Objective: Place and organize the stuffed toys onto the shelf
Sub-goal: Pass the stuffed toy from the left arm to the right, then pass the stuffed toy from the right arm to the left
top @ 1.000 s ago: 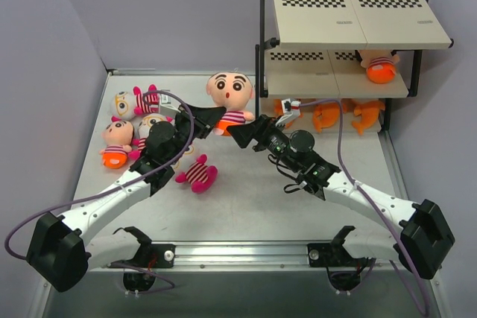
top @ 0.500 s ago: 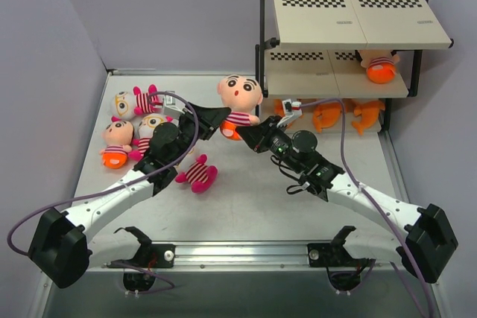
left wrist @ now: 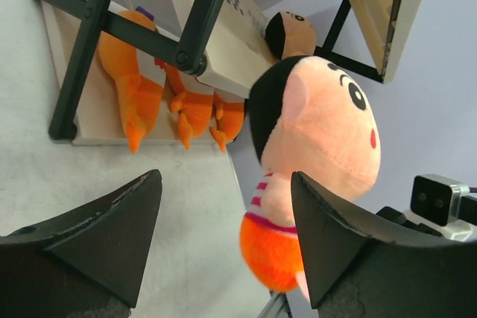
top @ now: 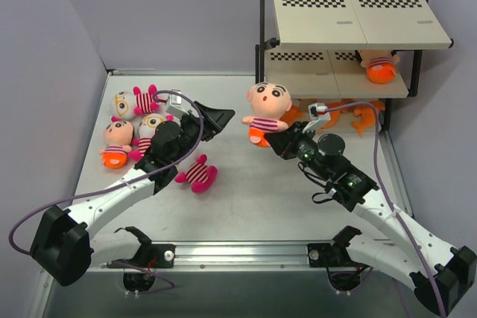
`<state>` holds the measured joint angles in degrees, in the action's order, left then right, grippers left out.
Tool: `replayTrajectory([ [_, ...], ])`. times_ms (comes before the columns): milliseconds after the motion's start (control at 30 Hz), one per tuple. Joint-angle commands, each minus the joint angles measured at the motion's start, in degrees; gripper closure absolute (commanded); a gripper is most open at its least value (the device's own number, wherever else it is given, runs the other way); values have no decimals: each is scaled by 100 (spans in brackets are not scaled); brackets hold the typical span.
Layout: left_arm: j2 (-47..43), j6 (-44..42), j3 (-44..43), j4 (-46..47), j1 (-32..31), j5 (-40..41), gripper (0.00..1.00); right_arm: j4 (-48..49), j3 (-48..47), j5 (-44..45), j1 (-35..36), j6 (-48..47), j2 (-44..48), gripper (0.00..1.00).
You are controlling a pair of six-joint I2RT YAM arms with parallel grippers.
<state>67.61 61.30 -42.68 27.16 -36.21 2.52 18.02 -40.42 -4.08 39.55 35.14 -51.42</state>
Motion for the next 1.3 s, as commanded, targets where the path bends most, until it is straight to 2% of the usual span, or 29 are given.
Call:
replayTrajectory([
  [0, -178, -548, -302, -279, 140, -164, 21, -807, -150, -207, -500, -261, 413, 100],
  [167, -503, -1171, -312, -1062, 438, -454, 19, -1757, -553, -620, -1343, -814, 546, 100],
  [233, -723, -1321, -294, -1528, 675, -560, 19, -2019, -826, -1128, -1879, -1087, 344, 100],
  [300, -969, -1576, -303, -2088, 834, -665, 19, -2039, -1028, -1646, -2422, -1219, 186, 100],
  [467, -1548, -2648, -443, -3354, 1264, -648, 18, -2005, -1380, -2316, -3277, -1351, -166, 100],
  [633, -1717, -3833, -707, -4121, 1546, -516, 15, -1689, -1591, -2984, -3937, -1308, -588, 100],
  [667, -1682, -3984, -759, -4270, 1607, -516, 14, -1644, -1626, -3220, -4312, -1281, -632, 100],
  [967, -1146, -5347, -1471, -4166, 1503, -296, 11, -1231, -2056, -3784, -4869, -904, -1335, 100],
  [1133, -803, -5751, -2103, -4088, 1257, 361, 10, -871, -2180, -3943, -5124, -552, -1661, 100],
  [1267, -627, -5971, -2017, -3666, 1186, 748, 9, -599, -2233, -4031, -5229, -411, -1915, 99],
])
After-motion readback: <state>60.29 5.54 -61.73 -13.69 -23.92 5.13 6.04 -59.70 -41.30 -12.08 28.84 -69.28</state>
